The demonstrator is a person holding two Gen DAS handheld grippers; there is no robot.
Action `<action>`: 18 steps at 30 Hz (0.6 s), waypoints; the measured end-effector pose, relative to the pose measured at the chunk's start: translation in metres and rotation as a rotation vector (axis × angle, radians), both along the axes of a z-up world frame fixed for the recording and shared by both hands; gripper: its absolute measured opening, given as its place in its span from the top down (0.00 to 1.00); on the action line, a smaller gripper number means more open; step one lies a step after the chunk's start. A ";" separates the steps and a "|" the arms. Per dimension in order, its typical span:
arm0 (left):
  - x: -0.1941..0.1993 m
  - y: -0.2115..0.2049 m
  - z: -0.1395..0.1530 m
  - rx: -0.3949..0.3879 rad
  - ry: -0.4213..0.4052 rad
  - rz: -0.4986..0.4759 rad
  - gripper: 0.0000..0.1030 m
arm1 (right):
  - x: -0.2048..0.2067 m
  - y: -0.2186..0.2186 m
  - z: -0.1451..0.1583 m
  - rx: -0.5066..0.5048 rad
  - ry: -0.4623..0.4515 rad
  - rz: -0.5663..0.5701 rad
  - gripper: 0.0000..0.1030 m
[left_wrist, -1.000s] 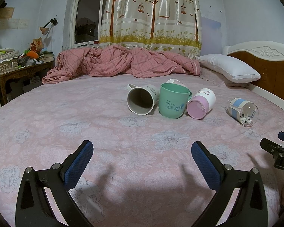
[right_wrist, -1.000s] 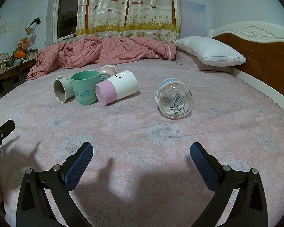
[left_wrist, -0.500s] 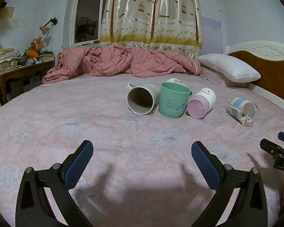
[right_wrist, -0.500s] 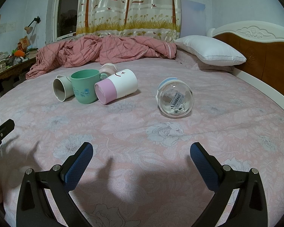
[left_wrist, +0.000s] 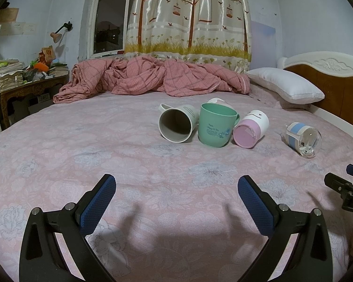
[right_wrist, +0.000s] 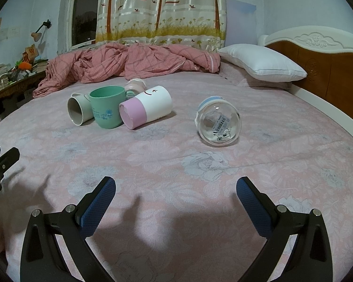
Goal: Flip cup upright
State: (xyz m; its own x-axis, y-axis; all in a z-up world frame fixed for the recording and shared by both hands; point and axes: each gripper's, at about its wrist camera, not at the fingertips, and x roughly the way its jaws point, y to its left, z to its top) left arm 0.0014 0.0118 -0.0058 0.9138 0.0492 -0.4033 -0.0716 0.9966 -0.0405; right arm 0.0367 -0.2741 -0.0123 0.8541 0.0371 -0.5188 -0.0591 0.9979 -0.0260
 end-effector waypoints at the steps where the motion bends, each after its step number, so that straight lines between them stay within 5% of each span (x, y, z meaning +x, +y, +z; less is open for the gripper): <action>1: 0.000 0.000 0.000 0.000 0.003 0.000 0.00 | 0.002 0.000 0.001 -0.004 0.005 -0.003 0.00; 8: 0.000 0.004 -0.003 -0.016 0.014 0.001 0.00 | 0.035 -0.003 0.020 0.178 0.144 -0.005 0.00; 18: -0.002 0.005 -0.001 -0.020 0.017 0.006 0.00 | 0.162 0.001 0.058 0.551 0.421 -0.038 0.00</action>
